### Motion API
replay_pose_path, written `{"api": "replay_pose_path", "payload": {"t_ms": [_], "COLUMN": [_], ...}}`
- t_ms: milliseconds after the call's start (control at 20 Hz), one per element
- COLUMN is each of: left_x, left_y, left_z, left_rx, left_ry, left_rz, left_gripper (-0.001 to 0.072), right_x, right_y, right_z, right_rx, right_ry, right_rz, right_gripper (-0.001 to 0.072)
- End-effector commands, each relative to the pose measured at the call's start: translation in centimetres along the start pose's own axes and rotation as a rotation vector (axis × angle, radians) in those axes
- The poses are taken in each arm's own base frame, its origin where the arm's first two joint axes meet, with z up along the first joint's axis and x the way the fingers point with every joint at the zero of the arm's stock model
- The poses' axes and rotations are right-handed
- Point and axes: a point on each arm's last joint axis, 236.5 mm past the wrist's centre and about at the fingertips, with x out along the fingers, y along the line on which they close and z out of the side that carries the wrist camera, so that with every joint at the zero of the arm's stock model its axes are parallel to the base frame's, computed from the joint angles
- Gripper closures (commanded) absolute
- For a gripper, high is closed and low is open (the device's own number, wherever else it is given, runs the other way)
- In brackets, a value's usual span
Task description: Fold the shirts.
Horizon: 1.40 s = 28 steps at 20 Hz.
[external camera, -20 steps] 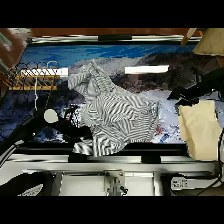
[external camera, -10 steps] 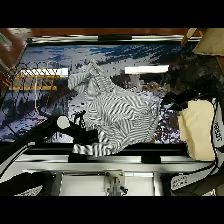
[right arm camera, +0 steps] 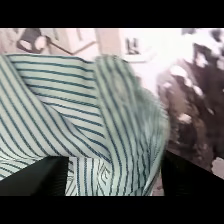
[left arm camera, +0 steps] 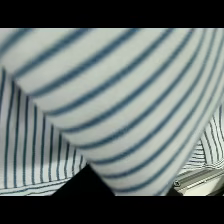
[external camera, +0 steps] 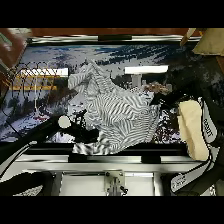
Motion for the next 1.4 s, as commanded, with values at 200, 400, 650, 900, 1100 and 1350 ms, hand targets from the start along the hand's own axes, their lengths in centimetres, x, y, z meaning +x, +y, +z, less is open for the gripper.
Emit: {"api": "replay_pose_path", "payload": {"t_ms": [200, 400, 650, 900, 1100, 1350], "left_x": [-7.9, -23.2, -50.1, -66.1, -66.8, -60.5], "left_y": [-0.7, -8.7, -22.4, -26.8, -24.1, -21.6], "left_z": [7.2, 13.7, 9.6, -3.7, -7.8, -6.8], "left_rx": [0.255, 0.493, 0.72, 0.783, 0.779, 0.753], "left_ry": [-0.179, -0.509, -1.187, -1.691, -1.75, -1.49], "left_rz": [0.106, 0.097, -0.125, -0.532, -0.486, -0.321], "left_gripper": [0.0661, 0.0661, 0.0661, 0.0661, 0.0661, 0.0661], "right_x": [-1.5, -12.8, -38.9, -64.0, -67.1, -63.2], "right_y": [5.1, 11.9, 25.8, 33.9, 34.1, 33.9], "right_z": [1.1, 4.1, 1.6, -15.4, -23.8, -23.5], "right_rx": [-0.061, -0.212, -0.527, -0.673, -0.744, -0.79], "right_ry": [-0.072, -0.343, -1.034, -1.88, -2.035, -1.859], "right_rz": [0.127, 0.191, 0.217, 0.26, 0.104, 0.032], "right_gripper": [0.0632, 0.0632, 0.0631, 0.0632, 0.0632, 0.0631]}}
